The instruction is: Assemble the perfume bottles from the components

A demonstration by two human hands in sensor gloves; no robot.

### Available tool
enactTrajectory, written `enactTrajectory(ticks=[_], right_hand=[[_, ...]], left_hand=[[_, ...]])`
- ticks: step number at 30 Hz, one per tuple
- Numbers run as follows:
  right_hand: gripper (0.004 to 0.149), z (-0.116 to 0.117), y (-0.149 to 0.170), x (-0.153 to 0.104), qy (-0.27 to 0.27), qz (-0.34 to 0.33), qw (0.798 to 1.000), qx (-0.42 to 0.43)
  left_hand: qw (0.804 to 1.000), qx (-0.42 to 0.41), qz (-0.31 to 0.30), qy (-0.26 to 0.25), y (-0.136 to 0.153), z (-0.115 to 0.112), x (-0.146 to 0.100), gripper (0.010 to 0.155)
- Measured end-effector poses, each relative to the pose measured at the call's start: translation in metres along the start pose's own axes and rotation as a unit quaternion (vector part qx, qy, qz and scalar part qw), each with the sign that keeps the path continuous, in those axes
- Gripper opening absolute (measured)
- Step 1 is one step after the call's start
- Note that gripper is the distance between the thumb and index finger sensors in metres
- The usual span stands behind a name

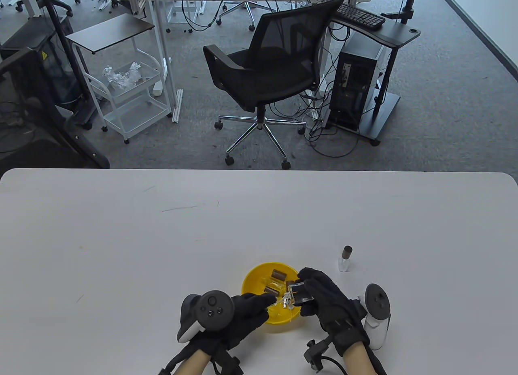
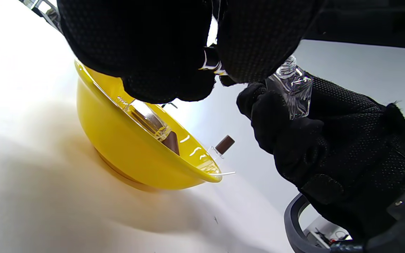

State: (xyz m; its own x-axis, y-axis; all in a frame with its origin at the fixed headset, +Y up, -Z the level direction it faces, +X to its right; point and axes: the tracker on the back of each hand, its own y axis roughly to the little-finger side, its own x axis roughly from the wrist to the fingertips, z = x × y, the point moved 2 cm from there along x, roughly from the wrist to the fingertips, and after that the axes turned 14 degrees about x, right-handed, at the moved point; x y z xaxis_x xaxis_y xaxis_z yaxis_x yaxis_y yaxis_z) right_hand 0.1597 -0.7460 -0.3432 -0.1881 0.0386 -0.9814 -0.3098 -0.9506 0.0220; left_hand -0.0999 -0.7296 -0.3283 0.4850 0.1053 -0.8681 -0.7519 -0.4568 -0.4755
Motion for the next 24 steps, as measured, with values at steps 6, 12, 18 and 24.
enactTrajectory(ticks=[6,12,18,24], right_hand=[[0.045,0.009,-0.002,-0.001,-0.01,-0.014,0.999,-0.04],[0.045,0.022,-0.003,-0.001,-0.047,-0.028,0.996,-0.067],[0.046,0.033,-0.007,-0.002,-0.071,-0.058,0.993,-0.074],[0.046,0.035,-0.008,-0.002,-0.087,-0.065,0.989,-0.104]], left_hand=[[0.999,-0.053,-0.002,-0.014,0.002,0.003,0.0,0.052],[0.986,-0.162,0.018,-0.021,0.011,0.004,-0.001,0.052],[0.974,-0.219,0.037,-0.036,0.017,0.004,-0.002,0.048],[0.975,-0.218,0.045,-0.028,0.019,0.003,-0.002,0.045]])
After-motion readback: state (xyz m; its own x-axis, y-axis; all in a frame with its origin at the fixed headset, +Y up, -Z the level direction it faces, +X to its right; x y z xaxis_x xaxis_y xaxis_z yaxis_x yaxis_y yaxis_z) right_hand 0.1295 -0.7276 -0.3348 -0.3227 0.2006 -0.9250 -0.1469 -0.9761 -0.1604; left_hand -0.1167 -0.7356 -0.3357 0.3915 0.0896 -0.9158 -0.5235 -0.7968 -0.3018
